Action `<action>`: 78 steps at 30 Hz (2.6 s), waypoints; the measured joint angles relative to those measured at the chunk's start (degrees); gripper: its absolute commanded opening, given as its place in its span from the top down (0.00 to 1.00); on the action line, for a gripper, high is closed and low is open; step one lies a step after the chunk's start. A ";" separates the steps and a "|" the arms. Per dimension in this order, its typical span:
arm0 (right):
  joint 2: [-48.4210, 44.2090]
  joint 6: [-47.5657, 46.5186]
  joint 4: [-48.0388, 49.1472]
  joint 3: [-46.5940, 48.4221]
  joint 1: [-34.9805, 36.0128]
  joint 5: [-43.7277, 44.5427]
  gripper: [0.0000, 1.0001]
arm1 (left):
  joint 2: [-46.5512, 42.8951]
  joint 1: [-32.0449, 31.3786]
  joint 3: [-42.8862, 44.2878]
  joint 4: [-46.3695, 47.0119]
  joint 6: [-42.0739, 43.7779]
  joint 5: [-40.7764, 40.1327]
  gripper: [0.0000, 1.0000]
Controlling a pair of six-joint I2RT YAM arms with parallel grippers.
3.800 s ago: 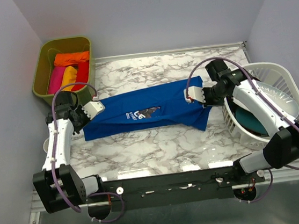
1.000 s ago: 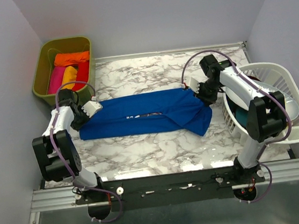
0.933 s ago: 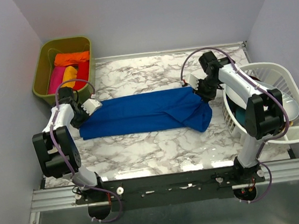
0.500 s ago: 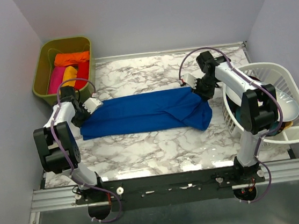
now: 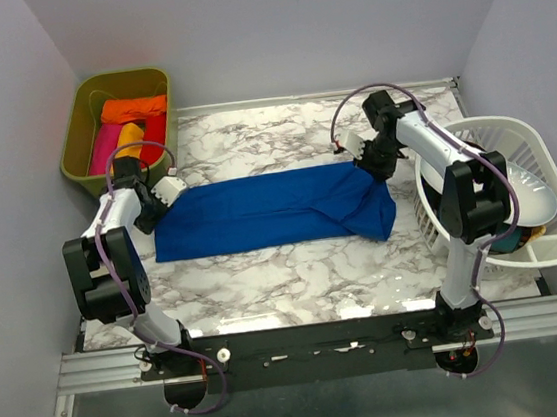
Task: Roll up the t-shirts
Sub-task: Fold the T-shirt at the center of the board.
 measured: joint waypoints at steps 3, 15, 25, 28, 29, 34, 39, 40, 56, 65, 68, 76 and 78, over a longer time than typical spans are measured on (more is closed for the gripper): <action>0.63 3.39 0.55 3.32 -0.02 -0.26 0.54 | -3.41 1.55 -0.17 -0.35 -2.14 -0.07 0.60; -4.13 9.11 0.31 1.46 0.00 -6.43 0.34 | -13.20 3.10 -3.65 -7.78 -7.89 9.01 0.59; -10.43 -5.97 0.57 -13.33 4.09 -7.87 0.32 | -9.75 3.10 -9.16 -5.64 -10.25 9.70 0.66; -10.36 -8.35 1.31 -13.20 6.64 -8.72 0.32 | -9.73 3.10 -13.25 -3.58 -10.19 8.17 0.67; -10.19 -8.76 1.40 -12.96 7.48 -9.07 0.32 | -9.73 3.10 -15.15 -2.67 -10.01 7.21 0.68; -7.34 -9.70 1.92 -9.99 11.61 -10.10 0.31 | -10.75 2.99 -18.40 -0.52 -9.77 5.22 0.69; -3.50 -9.79 2.19 -7.76 14.23 -10.67 0.31 | -12.76 2.84 -20.28 1.27 -10.10 4.83 0.69; -3.02 -9.81 2.12 -7.50 14.49 -10.69 0.31 | -13.07 2.84 -20.55 1.53 -10.12 4.79 0.69; 3.58 -10.56 -1.73 -2.89 15.54 -10.82 0.53 | -14.45 2.84 -21.94 3.10 -11.37 4.33 0.69; 8.37 -9.20 -3.34 5.53 15.56 -10.95 0.87 | -14.45 2.84 -21.97 3.19 -11.87 4.15 0.69; 8.68 -9.11 -3.43 8.76 15.56 -10.45 0.90 | -14.49 2.84 -22.05 3.32 -11.96 4.13 0.69; 8.87 -9.27 -2.95 14.08 15.91 -7.63 0.91 | -14.47 2.84 -22.05 3.37 -12.09 4.13 0.69; 9.07 -9.33 -2.73 15.21 16.04 -6.88 0.91 | -14.47 2.84 -22.05 3.39 -12.20 4.13 0.69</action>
